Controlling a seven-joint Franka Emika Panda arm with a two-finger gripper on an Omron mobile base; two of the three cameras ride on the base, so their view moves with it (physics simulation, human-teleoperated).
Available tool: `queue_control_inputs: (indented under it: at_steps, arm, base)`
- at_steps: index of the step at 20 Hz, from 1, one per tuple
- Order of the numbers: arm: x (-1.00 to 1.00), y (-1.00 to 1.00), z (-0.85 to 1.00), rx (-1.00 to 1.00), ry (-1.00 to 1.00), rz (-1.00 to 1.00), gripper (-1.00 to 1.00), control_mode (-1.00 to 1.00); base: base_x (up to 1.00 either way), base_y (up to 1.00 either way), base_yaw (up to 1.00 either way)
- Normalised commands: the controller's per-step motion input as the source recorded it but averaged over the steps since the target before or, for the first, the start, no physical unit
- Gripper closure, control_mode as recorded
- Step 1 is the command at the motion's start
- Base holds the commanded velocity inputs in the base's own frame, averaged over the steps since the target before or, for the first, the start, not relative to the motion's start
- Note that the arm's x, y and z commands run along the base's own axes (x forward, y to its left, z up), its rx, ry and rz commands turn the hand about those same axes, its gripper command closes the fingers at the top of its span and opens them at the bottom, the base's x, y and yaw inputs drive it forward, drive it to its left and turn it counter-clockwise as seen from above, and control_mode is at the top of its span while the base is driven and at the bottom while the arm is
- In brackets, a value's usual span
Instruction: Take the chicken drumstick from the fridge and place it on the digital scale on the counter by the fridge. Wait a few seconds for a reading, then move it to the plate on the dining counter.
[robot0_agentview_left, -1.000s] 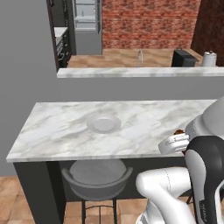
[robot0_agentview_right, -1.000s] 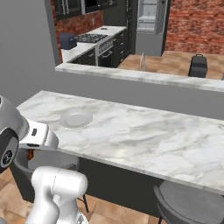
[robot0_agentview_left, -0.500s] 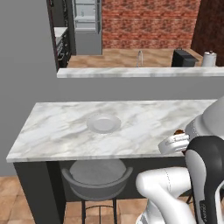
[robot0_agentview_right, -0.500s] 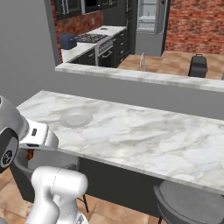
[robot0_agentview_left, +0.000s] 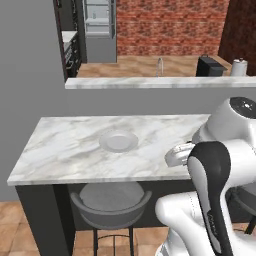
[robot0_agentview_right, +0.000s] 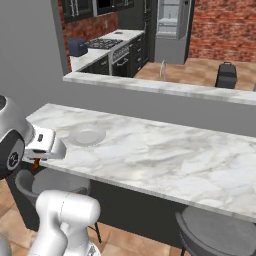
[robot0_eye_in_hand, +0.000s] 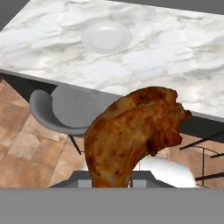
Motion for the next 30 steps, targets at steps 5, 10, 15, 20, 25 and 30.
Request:
queue_control_inputs:
  at_steps: [5,10,15,20,25,30]
  arm:
    - [1.00,0.59,-0.22,-0.02,0.12,0.00,1.00,-1.00]
    - [1.00,0.50,-0.49,0.00,0.05,0.00,1.00,-1.00]
    - [1.00,0.60,-0.68,0.00,0.06,0.00,1.00,-1.00]
    - [1.00,0.36,-0.68,0.00,0.04,0.00,1.00,-1.00]
    - [0.88,-0.14,-0.18,0.00,0.10,0.00,1.00,-1.00]
    - [0.45,-0.49,0.05,0.04,0.11,0.05,1.00,-1.00]
  base:
    - [0.00,0.00,0.00]
    - [0.00,0.00,0.00]
    - [0.00,0.00,0.00]
    - [0.00,0.00,0.00]
    - [0.00,0.00,0.00]
    - [0.00,0.00,0.00]
